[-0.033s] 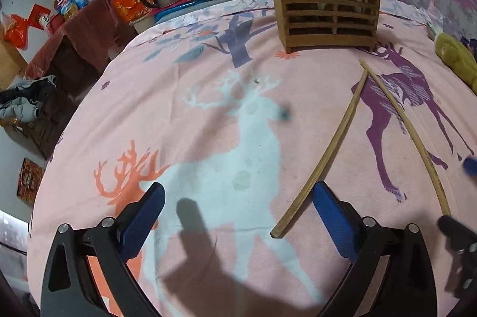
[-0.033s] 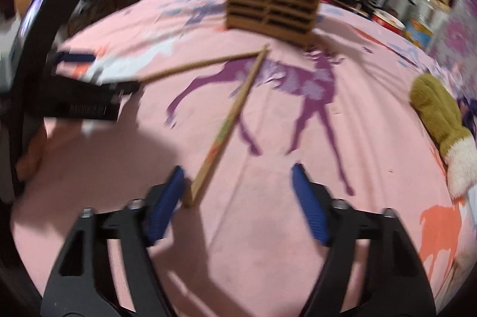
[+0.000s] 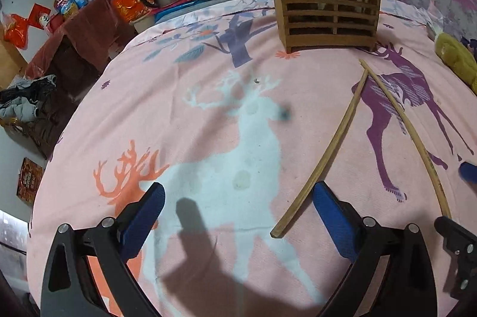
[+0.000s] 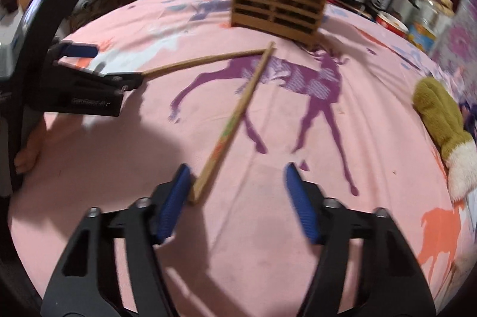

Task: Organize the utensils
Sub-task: 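Grasp a bamboo chopstick with the right tool while the left tool grasps another, then carry both held chopsticks up and lower them into the wooden holder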

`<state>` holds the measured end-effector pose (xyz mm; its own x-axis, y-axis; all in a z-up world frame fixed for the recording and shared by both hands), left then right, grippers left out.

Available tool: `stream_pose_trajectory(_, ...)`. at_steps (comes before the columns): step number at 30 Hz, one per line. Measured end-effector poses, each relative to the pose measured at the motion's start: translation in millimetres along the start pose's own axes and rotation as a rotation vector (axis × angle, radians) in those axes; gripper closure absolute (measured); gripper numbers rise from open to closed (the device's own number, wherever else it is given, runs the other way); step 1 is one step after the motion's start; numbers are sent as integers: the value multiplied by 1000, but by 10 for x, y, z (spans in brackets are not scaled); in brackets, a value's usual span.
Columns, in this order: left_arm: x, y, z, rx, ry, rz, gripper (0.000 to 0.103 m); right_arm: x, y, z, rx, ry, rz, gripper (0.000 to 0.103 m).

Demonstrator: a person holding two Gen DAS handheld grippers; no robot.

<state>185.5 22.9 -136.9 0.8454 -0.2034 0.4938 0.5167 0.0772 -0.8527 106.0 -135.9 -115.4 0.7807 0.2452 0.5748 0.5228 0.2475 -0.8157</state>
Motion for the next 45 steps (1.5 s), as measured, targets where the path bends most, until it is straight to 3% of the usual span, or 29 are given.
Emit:
stream_pose_trajectory(1,16,-2,-6,7,7,-4,5,3,0,-14,0,5,0,65)
stream_pose_trajectory(4,54,-9,-27,20,21,-12,6,5,37,-320,-61,110,13,85)
stream_pose_trajectory(7,62,-12,-44,10,26,-15,6,-18,59,-492,-35,197,28,86)
stream_pose_trajectory(11,27,-57,-129,-9,50,-25,8,-14,62,-436,-58,161,25,82)
stream_pose_trajectory(15,7,-87,-195,-70,58,-31,25,3,75,-455,-57,161,25,83)
stream_pose_trajectory(17,-14,-105,-227,-122,45,-26,40,2,76,-467,-45,173,24,85)
stream_pose_trajectory(19,-35,-136,-258,-194,27,-20,67,-1,64,-477,-41,181,21,89)
stream_pose_trajectory(22,-109,-204,-237,-195,9,-28,83,-50,39,-560,-53,209,20,91)
stream_pose_trajectory(26,-151,-212,-106,-242,-67,-23,79,-126,-6,-656,-49,235,20,91)
stream_pose_trajectory(28,-151,-219,-115,-248,-65,-23,63,-124,0,-655,-49,233,21,89)
stream_pose_trajectory(30,-147,-210,-148,-203,-30,-28,46,-122,1,-644,-59,222,19,89)
stream_pose_trajectory(36,-42,-159,-189,-132,34,-53,45,-137,-3,-657,-37,234,17,88)
stream_pose_trajectory(38,-18,-127,-240,-154,55,-46,55,-156,-18,-665,-33,231,14,86)
stream_pose_trajectory(40,-40,-165,-323,-204,77,-49,85,-178,-32,-681,-15,241,13,86)
stream_pose_trajectory(43,-111,-230,-330,-193,75,-54,94,-186,-38,-691,-3,251,11,86)
stream_pose_trajectory(45,-150,-248,-255,-199,28,-48,94,-181,-37,-682,-7,247,11,86)
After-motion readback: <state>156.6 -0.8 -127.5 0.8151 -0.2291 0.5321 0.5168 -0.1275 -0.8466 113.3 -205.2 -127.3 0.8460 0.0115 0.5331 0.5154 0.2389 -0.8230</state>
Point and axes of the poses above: each gripper's, at about its wrist camera, not at the fingertips, and y roughly the way its jaws point, z to its left, x to its top, the point moved 10 cm from there along y, roughly the way its jaws point, and after that the axes turned 1 degree about -y, right-handed, at the moved point
